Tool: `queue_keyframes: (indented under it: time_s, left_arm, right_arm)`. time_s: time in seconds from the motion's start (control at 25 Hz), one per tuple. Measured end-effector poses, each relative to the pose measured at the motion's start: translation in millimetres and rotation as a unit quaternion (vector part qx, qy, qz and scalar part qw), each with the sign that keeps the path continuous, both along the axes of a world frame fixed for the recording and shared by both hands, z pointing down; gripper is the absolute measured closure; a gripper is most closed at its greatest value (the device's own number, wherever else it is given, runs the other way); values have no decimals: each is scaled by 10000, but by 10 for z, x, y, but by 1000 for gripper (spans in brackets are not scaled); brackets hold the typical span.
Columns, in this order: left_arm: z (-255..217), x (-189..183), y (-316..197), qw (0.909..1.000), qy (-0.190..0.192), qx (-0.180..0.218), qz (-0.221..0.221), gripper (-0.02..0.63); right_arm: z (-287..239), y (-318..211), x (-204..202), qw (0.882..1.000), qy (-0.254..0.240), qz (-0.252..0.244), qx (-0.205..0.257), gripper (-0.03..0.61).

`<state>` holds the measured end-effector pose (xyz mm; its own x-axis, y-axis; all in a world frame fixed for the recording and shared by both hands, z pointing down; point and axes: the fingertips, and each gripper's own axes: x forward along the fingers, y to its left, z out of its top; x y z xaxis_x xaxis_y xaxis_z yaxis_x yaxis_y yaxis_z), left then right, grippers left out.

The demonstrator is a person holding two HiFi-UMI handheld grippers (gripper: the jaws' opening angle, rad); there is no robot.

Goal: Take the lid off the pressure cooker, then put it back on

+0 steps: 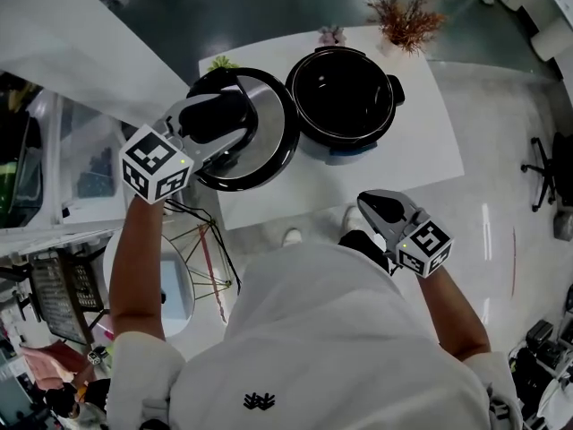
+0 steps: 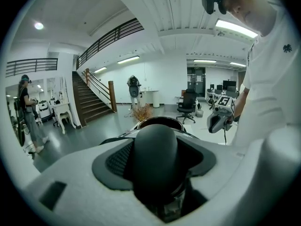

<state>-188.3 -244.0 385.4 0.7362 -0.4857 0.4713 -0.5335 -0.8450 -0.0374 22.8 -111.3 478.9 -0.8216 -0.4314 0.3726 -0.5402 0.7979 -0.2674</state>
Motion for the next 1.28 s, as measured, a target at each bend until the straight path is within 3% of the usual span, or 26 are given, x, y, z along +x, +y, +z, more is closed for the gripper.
queue_keyframes:
  time_s: [0.84, 1.28]
  left_arm:
    - [-48, 1440, -572, 9991, -255, -138, 313, 324]
    - [135, 2015, -762, 9972, -422, -171, 595, 324]
  right_arm:
    - [38, -513, 1051, 9994, -206, -254, -130, 565]
    - [88, -560, 1454, 9994, -161, -256, -157, 565]
